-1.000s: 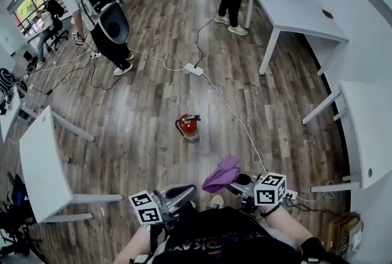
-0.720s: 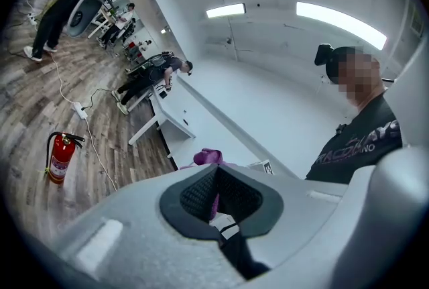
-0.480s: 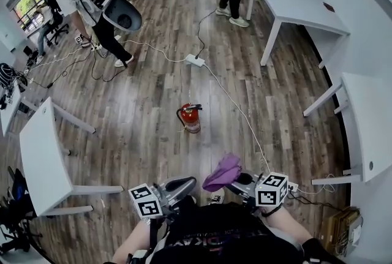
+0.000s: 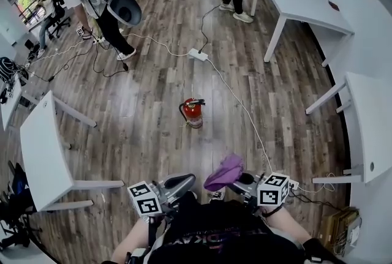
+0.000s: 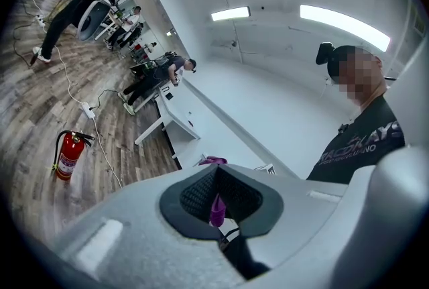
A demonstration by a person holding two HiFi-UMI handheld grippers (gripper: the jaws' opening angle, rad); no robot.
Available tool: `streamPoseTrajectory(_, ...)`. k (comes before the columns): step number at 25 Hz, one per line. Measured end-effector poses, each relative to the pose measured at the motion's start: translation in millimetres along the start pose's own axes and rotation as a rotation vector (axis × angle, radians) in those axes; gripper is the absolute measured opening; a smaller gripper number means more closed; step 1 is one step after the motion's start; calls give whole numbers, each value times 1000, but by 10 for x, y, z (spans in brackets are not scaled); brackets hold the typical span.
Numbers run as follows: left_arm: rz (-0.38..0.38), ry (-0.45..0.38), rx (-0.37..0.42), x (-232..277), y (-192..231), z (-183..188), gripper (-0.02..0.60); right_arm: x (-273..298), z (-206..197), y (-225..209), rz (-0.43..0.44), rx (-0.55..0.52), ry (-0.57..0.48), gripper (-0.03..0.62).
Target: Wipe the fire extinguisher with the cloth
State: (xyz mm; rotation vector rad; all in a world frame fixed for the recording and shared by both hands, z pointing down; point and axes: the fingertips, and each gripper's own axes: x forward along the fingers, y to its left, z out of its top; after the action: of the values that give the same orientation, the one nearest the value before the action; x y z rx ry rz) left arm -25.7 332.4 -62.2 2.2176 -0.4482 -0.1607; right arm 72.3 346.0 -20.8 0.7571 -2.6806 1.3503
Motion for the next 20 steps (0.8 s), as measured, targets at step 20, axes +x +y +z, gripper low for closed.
streamPoseTrajectory(20, 14, -34, -43, 31, 35, -66, -2, -12, -10, -28, 2, -33, 26, 77)
